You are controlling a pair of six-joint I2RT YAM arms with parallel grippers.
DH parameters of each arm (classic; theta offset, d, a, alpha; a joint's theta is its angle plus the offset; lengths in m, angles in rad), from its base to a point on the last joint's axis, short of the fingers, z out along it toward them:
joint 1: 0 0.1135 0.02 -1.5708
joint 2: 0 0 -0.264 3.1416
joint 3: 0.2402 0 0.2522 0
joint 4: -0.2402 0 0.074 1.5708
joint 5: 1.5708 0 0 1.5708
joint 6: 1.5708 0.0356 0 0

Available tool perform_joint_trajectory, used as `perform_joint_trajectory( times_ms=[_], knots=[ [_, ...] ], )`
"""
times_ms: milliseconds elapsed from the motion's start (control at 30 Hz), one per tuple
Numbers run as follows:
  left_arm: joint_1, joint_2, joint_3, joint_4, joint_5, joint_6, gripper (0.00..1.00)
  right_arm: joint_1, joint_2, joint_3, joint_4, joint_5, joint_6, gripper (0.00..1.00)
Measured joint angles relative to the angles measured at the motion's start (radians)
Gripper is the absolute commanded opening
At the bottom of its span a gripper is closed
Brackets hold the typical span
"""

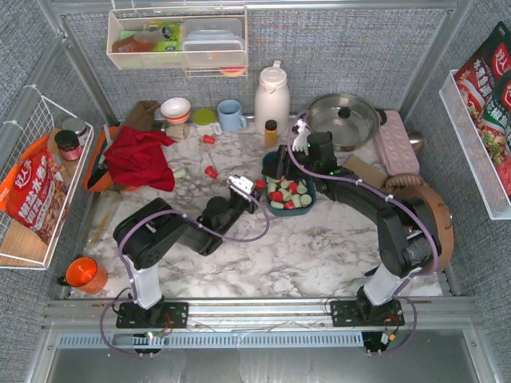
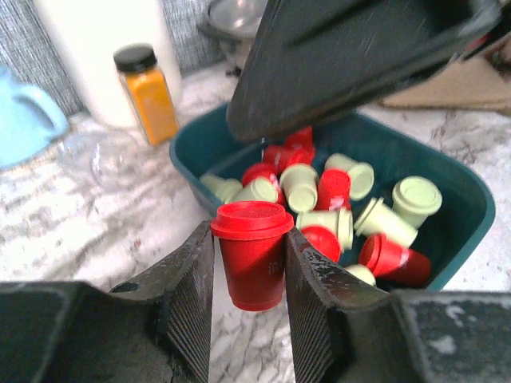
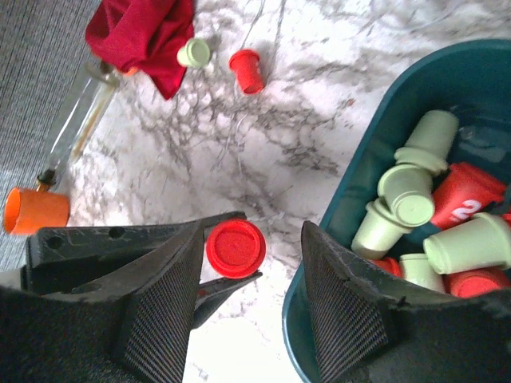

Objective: Mix the coffee capsules in the storage basket

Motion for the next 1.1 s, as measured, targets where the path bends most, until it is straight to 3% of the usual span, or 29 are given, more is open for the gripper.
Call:
perform_joint_trajectory(
  times_ms=[233,567,733,967,1100],
  knots=[
    [-0.01,0.024,0.003,0.19,0.029,0.071,0.39,0.019,0.035,0.061,-0.066,-0.091,-0.037,0.56],
    [-0.007,0.037,0.027,0.192,0.017,0.097,0.45,0.04,0.053,0.099,-0.1,-0.122,-0.104,0.51],
    [-0.009,0.046,0.051,0.191,0.006,0.116,0.48,0.043,0.057,0.112,-0.147,-0.133,-0.135,0.43],
    [-0.007,0.051,0.062,0.189,-0.014,0.13,0.74,0.043,0.06,0.126,-0.175,-0.125,-0.159,0.21],
    [-0.007,0.051,0.045,0.193,-0.016,0.128,0.84,0.04,0.025,0.08,-0.176,-0.072,-0.155,0.2]
  ],
)
